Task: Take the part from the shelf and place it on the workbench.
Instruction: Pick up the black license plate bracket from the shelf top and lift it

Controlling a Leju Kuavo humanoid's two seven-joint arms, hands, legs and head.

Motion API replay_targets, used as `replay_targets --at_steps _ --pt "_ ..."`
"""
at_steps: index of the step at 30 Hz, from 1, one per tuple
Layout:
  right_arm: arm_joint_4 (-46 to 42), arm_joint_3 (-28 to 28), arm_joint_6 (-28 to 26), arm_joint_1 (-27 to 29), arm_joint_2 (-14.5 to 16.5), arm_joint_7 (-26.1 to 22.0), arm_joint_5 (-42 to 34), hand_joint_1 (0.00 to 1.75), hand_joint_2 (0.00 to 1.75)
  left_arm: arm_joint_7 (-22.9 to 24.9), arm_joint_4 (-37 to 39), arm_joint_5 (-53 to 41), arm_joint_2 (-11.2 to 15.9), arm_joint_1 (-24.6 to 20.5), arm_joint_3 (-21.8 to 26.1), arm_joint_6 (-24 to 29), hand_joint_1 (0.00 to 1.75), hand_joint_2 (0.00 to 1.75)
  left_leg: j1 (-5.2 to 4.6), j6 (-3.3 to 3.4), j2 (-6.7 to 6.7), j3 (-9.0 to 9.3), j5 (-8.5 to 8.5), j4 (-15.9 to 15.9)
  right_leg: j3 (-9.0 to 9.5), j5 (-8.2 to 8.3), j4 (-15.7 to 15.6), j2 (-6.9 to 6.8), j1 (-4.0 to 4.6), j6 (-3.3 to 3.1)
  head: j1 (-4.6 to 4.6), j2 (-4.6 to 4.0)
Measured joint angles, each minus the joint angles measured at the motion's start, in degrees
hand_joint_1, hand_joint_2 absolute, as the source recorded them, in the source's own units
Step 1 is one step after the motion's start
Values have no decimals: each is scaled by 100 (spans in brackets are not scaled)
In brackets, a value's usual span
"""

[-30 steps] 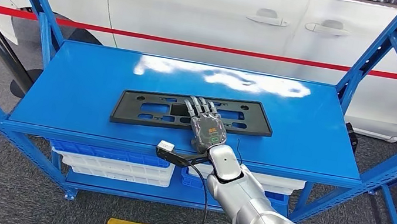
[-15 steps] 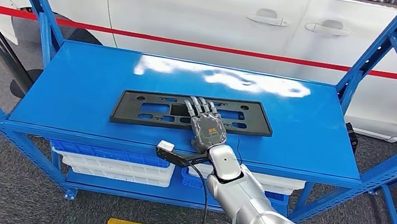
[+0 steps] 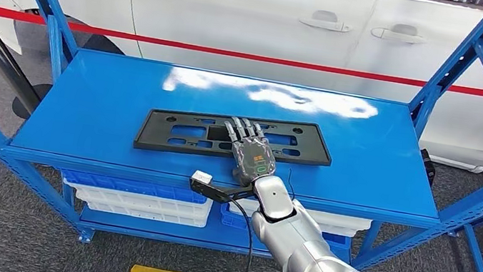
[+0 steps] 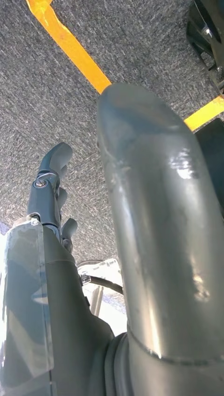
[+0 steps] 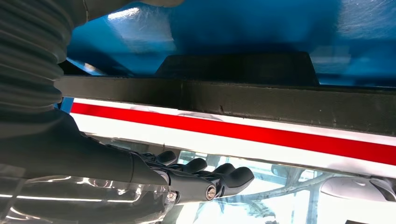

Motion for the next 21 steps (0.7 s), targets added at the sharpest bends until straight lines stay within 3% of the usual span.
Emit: replay_targets --at_steps 21 --pt "0 0 0 -1 0 1 0 0 175 -1 0 0 0 0 0 0 0 0 0 0 0 0 0 0 0 0 0 0 0 0 0 -1"
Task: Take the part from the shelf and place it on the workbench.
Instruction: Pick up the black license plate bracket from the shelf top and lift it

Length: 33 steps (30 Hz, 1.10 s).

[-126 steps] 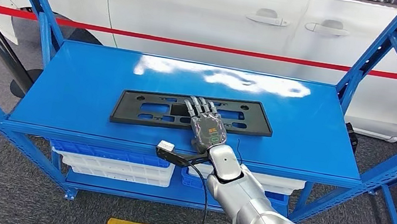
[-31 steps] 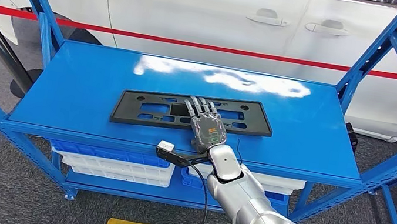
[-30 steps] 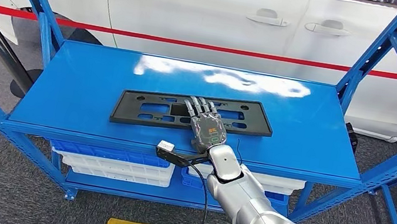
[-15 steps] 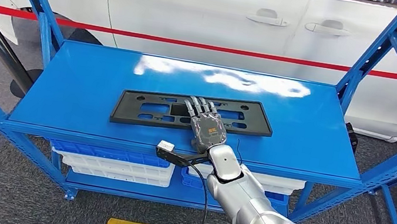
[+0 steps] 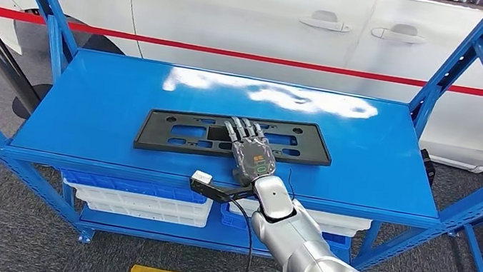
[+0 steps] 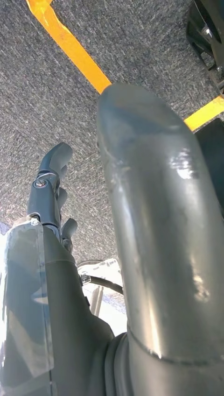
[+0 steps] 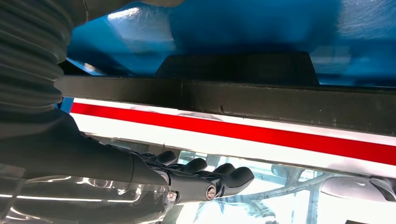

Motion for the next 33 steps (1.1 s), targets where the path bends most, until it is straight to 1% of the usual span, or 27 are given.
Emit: replay_targets --at_steps 33 --pt "0 0 0 0 2 0 0 0 175 1 0 0 0 0 0 0 0 0 0 0 0 1 0 0 0 0 0 0 0 0 0 0"
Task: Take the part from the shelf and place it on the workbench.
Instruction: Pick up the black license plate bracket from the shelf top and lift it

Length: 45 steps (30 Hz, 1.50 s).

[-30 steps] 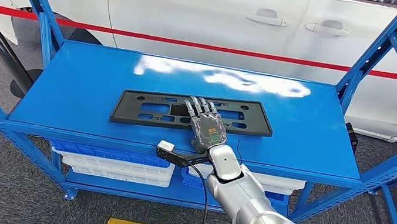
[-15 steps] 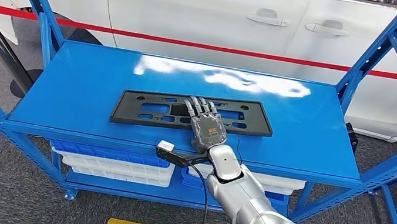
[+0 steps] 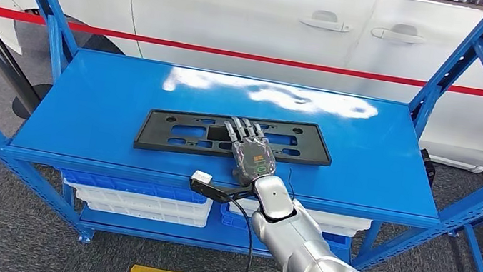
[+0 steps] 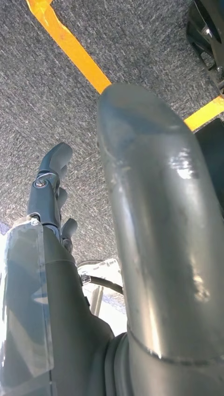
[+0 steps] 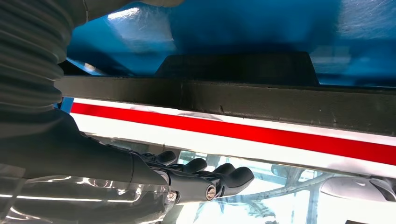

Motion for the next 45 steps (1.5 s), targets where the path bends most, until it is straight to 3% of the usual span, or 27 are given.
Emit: replay_targets --at_steps 45 --pt "0 0 0 0 0 0 0 0 175 -1 0 0 0 0 0 0 0 0 0 0 0 0 0 0 0 0 0 0 0 0 0 1"
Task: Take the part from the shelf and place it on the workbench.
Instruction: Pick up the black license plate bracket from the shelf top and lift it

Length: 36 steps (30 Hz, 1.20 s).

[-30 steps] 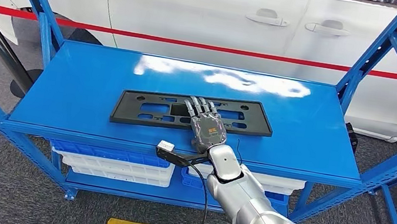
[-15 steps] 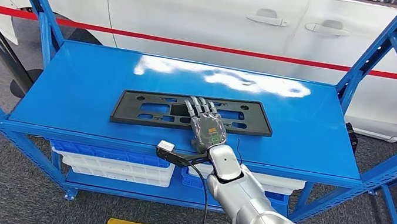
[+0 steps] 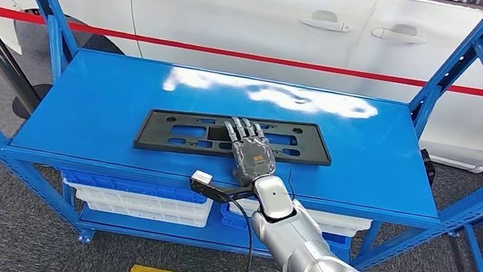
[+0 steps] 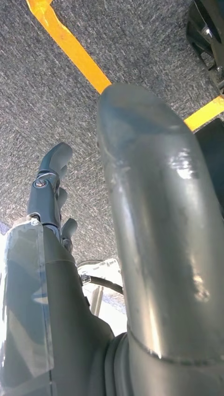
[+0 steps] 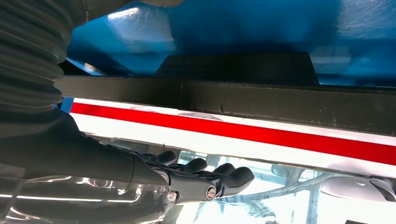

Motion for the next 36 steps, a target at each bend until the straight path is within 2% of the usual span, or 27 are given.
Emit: replay_targets --at_steps 36 --pt "13 0 0 -1 0 1 0 0 175 0 0 0 0 0 -2 0 0 0 0 0 0 2 0 0 2 0 0 0 0 0 0 0"
